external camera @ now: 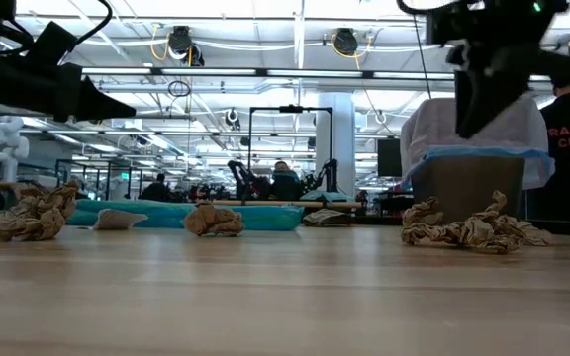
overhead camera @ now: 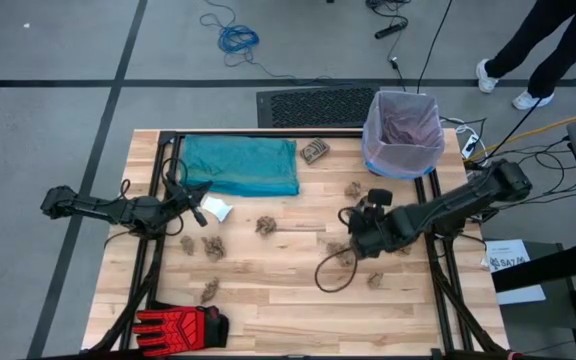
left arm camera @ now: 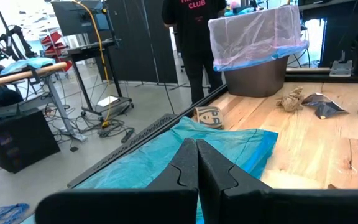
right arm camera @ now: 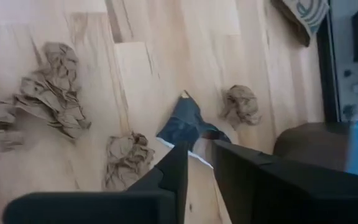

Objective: Place trash/remove bag and relplace
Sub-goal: Put the black paper into the trash bin

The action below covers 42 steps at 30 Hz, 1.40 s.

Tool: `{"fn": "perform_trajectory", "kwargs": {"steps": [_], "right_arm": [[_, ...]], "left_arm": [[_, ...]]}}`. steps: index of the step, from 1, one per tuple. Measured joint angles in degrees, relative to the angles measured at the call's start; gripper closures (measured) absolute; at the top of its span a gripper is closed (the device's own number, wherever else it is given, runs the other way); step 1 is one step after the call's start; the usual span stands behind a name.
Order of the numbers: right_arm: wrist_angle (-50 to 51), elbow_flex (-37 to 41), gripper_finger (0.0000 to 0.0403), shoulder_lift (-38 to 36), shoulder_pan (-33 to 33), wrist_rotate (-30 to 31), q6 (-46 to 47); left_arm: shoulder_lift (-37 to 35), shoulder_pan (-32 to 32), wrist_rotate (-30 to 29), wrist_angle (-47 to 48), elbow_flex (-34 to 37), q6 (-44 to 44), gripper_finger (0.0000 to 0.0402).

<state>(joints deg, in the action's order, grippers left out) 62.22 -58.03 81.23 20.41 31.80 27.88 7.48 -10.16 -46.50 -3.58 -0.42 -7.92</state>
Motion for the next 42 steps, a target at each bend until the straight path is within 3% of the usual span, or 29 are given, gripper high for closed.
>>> {"fn": "perform_trajectory", "kwargs": {"steps": [9, 22, 37, 40, 42], "right_arm": [[-11.21, 13.51, 0.0289, 0.00, 0.32, 2.12, -0.31], [-13.58, 17.59, 0.0225, 4.14, -1.75, 6.65, -4.48], [-17.89, 17.46, 0.0240, 15.56, -9.64, 9.44, -9.83], [-19.29, 17.46, 0.0273, 16.21, -10.32, 9.62, -10.89], [-19.72, 17.44, 0.0319, 16.33, -10.50, 9.11, -10.71]], "left_arm": [[-0.02, -0.02, 0.00, -0.01, 0.00, 0.00, 0.0401], [-0.02, -0.02, 0.00, -0.02, 0.00, 0.00, 0.0401], [0.00, -0.02, 0.00, 0.00, 0.02, 0.00, 0.0401], [-0.02, 0.00, 0.00, -0.02, 0.00, 0.00, 0.0401], [-0.01, 0.00, 0.00, -0.01, 0.01, 0.00, 0.0401]]}}
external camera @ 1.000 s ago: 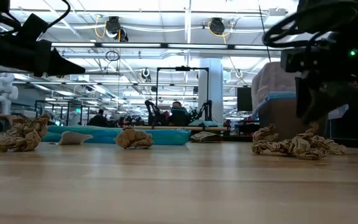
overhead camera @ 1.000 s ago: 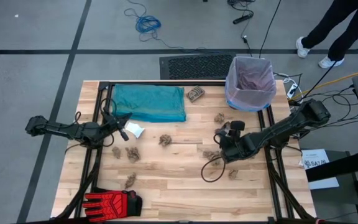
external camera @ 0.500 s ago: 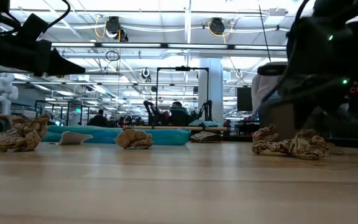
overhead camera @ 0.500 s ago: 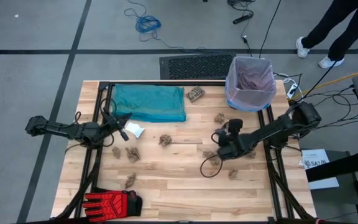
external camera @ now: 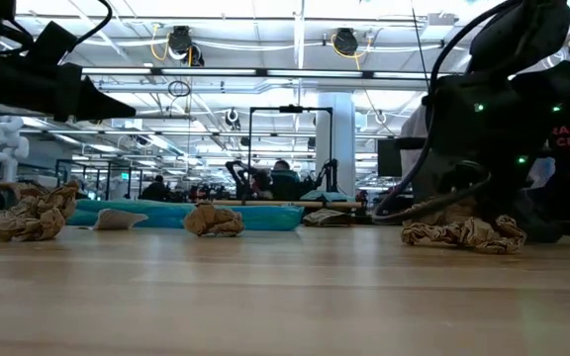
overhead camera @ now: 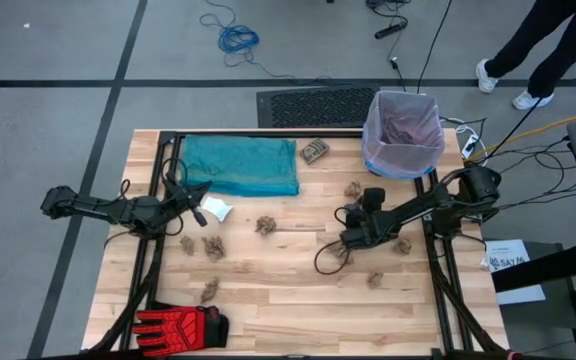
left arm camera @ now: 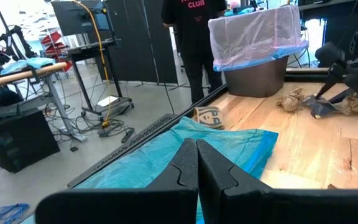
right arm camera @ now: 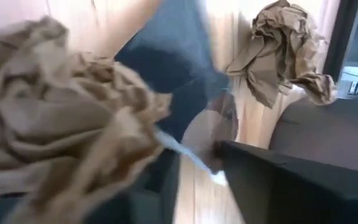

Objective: Place trash/remove bag and relplace
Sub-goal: Put the black paper into the trash bin

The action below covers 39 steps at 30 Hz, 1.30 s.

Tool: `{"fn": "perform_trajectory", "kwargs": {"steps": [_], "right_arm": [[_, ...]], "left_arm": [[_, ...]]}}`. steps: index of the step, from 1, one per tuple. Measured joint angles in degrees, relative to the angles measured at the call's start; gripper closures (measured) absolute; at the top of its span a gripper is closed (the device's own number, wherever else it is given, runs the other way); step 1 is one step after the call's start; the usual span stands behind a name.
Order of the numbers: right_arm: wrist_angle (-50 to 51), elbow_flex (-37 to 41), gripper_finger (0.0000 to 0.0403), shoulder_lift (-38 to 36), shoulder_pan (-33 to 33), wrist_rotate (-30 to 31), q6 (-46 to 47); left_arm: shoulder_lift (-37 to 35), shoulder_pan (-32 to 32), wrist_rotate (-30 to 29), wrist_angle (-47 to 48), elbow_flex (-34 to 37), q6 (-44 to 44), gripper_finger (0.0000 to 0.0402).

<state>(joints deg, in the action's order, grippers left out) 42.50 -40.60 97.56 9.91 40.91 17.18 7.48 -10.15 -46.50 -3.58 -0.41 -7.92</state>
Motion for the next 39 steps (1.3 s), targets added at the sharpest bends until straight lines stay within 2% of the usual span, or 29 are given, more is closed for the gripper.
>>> {"fn": "perform_trajectory", "kwargs": {"steps": [2, 3, 11, 17, 20, 24, 31, 35, 39], "right_arm": [[-0.45, 0.00, 0.0375, 0.04, -0.06, -0.74, 0.64], [-0.56, 0.00, 0.0388, -0.03, 0.00, -0.91, 1.10], [0.34, -4.55, 0.0402, -3.26, 2.57, -7.72, 4.71], [2.59, -11.54, 0.0403, -6.95, 4.09, -7.84, 5.56], [5.42, -15.49, 0.0403, -8.38, 4.02, -4.75, 5.96], [12.39, -22.84, 0.0403, -9.16, 2.32, 2.86, 4.27], [36.54, -39.88, 0.0403, -9.18, -6.77, 15.76, 9.09], [47.03, -48.28, 0.0403, -9.22, -13.53, 17.80, 10.80], [47.08, -52.75, 0.0403, -11.29, -20.10, 17.45, 7.31]], "left_arm": [[0.01, -0.02, 0.00, -0.01, 0.01, 0.00, 0.0401], [0.01, -0.02, 0.00, 0.01, 0.01, 0.00, 0.0401], [-0.01, -0.02, 0.00, -0.01, 0.01, 0.00, 0.0401], [0.01, -0.01, 0.00, 0.01, 0.00, 0.00, 0.0401], [0.01, 0.00, 0.00, -0.01, -0.01, 0.00, 0.0401], [-0.01, -0.01, 0.00, 0.01, 0.00, 0.00, 0.0401], [-0.01, -0.02, 0.00, -0.01, -0.01, 0.00, 0.0401], [-0.01, -0.01, 0.00, -0.01, -0.01, 0.00, 0.0401], [-0.01, -0.02, 0.00, 0.01, 0.01, 0.00, 0.0401]]}}
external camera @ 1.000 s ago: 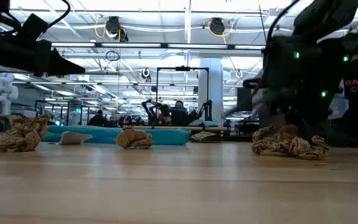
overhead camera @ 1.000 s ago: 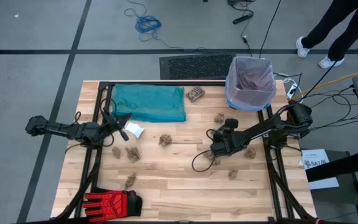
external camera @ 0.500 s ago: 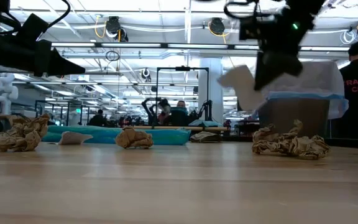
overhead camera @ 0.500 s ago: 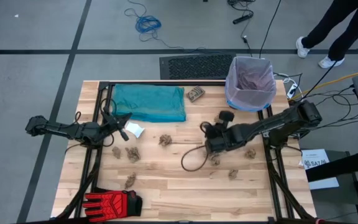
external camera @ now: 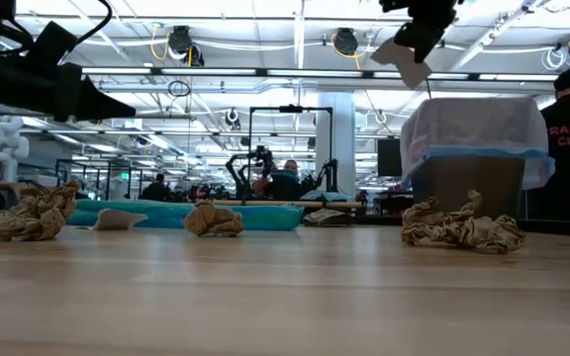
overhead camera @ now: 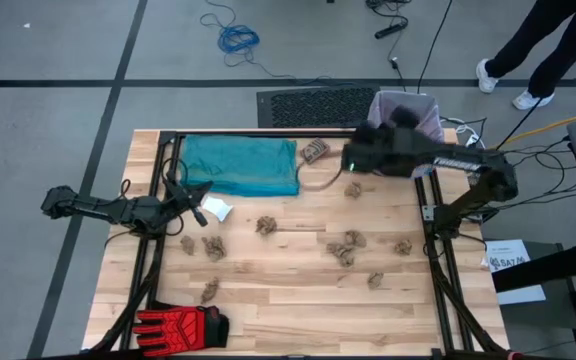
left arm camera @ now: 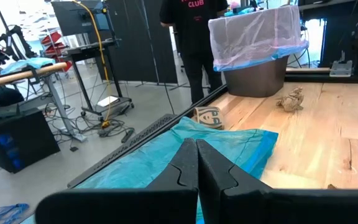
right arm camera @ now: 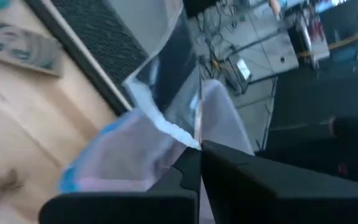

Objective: Place trash/remove bag and relplace
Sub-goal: Put the black paper into the trash bin, then put the brown napkin into the trash bin

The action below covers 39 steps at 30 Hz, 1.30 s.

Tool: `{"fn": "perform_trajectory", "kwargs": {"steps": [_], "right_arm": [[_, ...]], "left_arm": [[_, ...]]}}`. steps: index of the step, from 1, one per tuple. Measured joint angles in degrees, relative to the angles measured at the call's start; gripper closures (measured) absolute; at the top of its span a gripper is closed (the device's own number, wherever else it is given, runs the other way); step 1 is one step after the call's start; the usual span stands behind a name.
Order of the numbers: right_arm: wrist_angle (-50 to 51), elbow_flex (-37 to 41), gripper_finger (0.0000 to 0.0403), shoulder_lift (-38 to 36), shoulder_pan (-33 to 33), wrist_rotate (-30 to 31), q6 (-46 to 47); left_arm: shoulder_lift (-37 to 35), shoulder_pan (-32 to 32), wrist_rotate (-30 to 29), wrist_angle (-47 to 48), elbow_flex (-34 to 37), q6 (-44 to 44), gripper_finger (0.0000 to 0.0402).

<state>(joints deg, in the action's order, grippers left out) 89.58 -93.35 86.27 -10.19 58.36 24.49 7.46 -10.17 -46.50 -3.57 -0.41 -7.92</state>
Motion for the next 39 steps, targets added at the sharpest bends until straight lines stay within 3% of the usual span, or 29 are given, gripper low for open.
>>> {"fn": "perform_trajectory", "kwargs": {"steps": [3, 14, 20, 29, 31, 35, 39], "right_arm": [[0.28, -1.06, 0.0403, -1.84, -5.67, -1.57, 0.07], [0.49, 0.48, 0.0401, -4.82, -24.47, -18.91, -1.60], [0.47, 1.45, 0.0370, -4.58, -27.29, -19.74, -1.61], [-1.38, 1.49, 0.0287, -4.58, -27.31, -19.78, -6.49], [-3.29, 1.32, 0.0274, -4.60, -26.96, -24.72, -10.49], [-9.15, 0.22, 0.0267, -4.62, -24.96, -40.26, -17.19], [-16.08, 0.09, 0.0266, -4.62, -21.14, -48.38, -23.68]], "left_arm": [[0.00, 0.00, 0.00, 0.00, -0.01, 0.00, 0.0401], [0.01, 0.02, 0.00, -0.01, -0.02, 0.00, 0.0401], [0.02, 0.00, 0.00, 0.00, -0.02, 0.00, 0.0401], [0.00, 0.00, 0.00, -0.02, -0.02, 0.00, 0.0401], [0.00, 0.00, 0.00, -0.02, -0.02, 0.02, 0.0401], [0.01, 0.01, 0.00, -0.02, -0.01, 0.01, 0.0401], [0.02, 0.00, 0.00, -0.02, -0.02, 0.00, 0.0401]]}}
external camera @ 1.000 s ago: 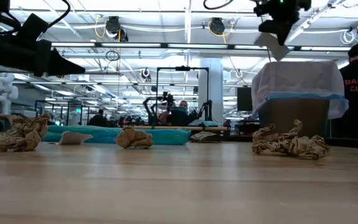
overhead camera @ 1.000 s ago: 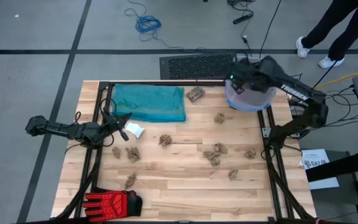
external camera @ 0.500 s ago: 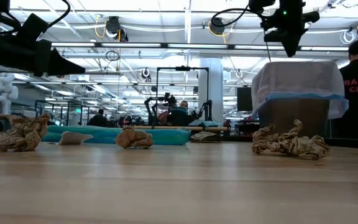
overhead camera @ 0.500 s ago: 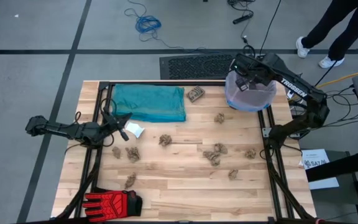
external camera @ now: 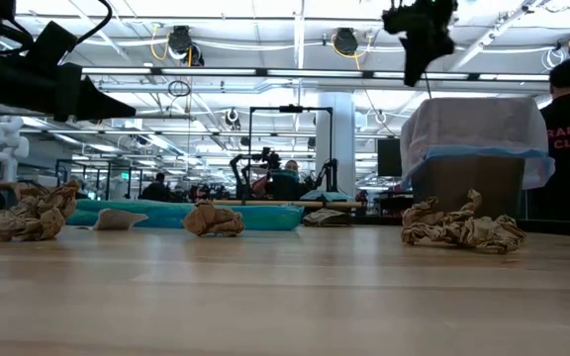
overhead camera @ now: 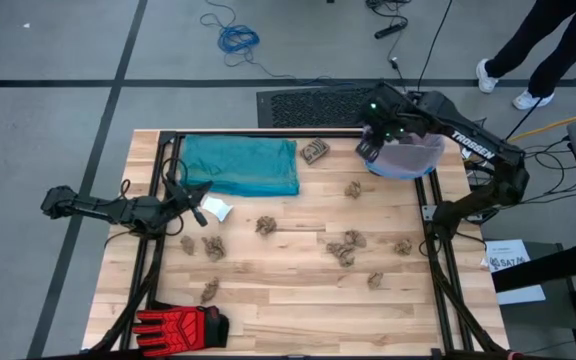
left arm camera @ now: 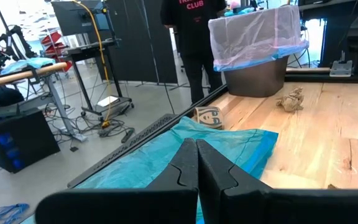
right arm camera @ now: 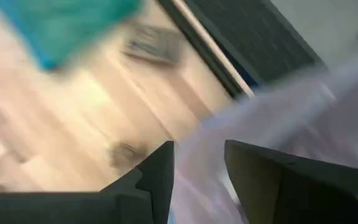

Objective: Place trash/remove bag and relplace
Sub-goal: Put the brown napkin into the trash bin

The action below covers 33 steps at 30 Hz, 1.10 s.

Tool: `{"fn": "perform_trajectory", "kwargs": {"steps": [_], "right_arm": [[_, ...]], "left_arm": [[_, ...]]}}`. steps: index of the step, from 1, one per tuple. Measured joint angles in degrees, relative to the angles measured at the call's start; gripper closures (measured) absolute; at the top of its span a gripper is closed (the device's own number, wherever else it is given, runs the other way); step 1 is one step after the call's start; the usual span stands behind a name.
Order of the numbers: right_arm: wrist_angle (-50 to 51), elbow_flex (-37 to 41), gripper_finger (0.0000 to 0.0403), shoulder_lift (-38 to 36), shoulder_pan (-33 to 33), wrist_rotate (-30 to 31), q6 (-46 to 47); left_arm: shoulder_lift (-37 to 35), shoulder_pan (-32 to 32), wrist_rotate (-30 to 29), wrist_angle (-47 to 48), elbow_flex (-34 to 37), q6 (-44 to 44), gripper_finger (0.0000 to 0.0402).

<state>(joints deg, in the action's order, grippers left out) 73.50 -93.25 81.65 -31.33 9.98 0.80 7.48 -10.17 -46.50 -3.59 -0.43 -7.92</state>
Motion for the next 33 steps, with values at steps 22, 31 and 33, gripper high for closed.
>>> {"fn": "perform_trajectory", "kwargs": {"steps": [22, 31, 33], "right_arm": [[-13.66, 24.31, 0.0193, 13.62, 11.74, -4.10, -5.40], [-23.07, 31.02, 0.0184, 19.77, 10.83, -4.00, -4.44], [-23.84, 31.30, 0.0195, 21.33, 10.73, -3.98, -3.98]], "left_arm": [[-0.01, 0.01, 0.00, 0.01, 0.01, 0.01, 0.0401], [-0.01, 0.02, 0.00, 0.01, 0.02, 0.00, 0.0401], [0.00, 0.01, 0.00, 0.00, 0.01, 0.01, 0.0401]]}}
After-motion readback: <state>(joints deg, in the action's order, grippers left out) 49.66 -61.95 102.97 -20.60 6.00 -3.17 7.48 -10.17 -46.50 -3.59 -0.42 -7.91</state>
